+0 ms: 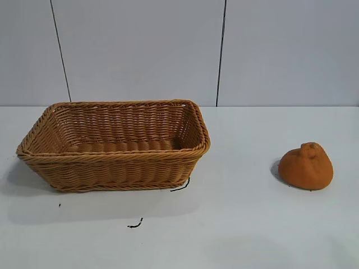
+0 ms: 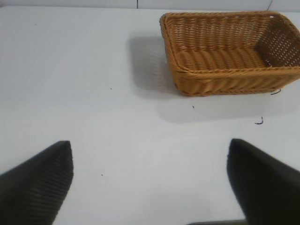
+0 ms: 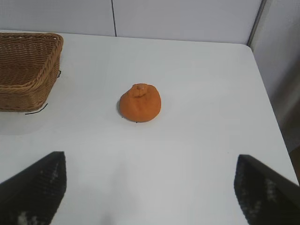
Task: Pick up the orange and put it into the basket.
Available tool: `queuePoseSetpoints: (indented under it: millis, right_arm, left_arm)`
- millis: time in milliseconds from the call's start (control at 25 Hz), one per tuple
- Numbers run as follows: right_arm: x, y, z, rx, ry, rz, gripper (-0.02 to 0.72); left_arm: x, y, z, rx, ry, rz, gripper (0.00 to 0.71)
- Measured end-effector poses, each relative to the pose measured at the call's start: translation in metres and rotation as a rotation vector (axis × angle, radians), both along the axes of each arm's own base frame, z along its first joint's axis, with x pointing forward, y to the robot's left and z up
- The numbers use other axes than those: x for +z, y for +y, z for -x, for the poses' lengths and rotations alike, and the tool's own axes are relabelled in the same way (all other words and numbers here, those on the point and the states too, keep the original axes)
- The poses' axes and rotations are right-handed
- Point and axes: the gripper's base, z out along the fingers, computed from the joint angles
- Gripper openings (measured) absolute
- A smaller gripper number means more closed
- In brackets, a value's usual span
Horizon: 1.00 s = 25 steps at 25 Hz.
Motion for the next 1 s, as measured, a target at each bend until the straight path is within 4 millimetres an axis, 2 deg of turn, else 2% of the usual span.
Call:
queuePoseSetpoints:
  millis: [360,480,720,1000]
  right_arm:
    - [0.000,-0.001,0.000,-0.006,-0.004,0.009,0.695]
    - [0.001,-0.001,-0.011,-0.014,0.060,0.027,0.695]
    - [0.015,0.002,-0.068,-0.015,0.361,0.045,0.695]
    - [0.032,0.008,-0.163,-0.014,0.624,0.056,0.695]
  left_arm:
    - [0.000,0.000,0.000,0.000,0.000,0.000,0.639]
    - [0.000,0.000,0.000,0.000,0.000,0.000,0.639]
    - [0.000,0.000,0.000,0.000,0.000,0.000,0.639]
    - [0.000,0.000,0.000,0.000,0.000,0.000,0.639]
